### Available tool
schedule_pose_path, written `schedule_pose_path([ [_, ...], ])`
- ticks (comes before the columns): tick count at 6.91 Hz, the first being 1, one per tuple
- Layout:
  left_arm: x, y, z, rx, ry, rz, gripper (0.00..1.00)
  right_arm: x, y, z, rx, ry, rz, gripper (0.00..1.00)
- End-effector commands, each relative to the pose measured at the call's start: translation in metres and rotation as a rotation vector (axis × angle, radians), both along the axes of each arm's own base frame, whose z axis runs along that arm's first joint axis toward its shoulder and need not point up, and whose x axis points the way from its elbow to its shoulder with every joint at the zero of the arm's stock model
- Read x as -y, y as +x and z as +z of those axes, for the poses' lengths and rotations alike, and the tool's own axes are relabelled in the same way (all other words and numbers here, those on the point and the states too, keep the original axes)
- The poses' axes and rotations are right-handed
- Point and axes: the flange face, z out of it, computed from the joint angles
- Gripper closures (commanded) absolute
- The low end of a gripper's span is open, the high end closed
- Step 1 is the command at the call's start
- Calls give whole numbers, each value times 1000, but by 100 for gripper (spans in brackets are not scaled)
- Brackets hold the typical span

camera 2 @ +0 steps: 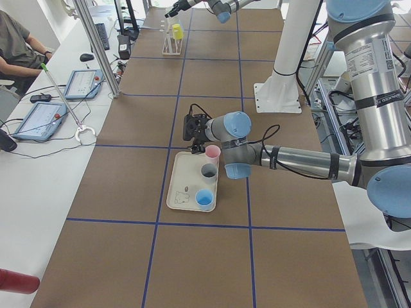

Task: Transfer IKEA cup to right arm and place on rack

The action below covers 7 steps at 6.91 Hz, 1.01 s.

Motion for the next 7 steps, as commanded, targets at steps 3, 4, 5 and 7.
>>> schedule_pose_path([
  [3, -9, -5, 13, 40, 3, 14, 0, 5, -9, 22, -29, -36, -6, 100],
  [4, -15, -7, 18, 56, 5, 18, 0, 4, -9, 26, -32, -41, -9, 100],
  [5, -15, -7, 21, 58, 1, 18, 0, 2, -14, 30, -38, -46, -16, 100],
  [7, -15, -7, 21, 58, 0, 18, 0, -1, -25, 38, -46, -58, -32, 100],
])
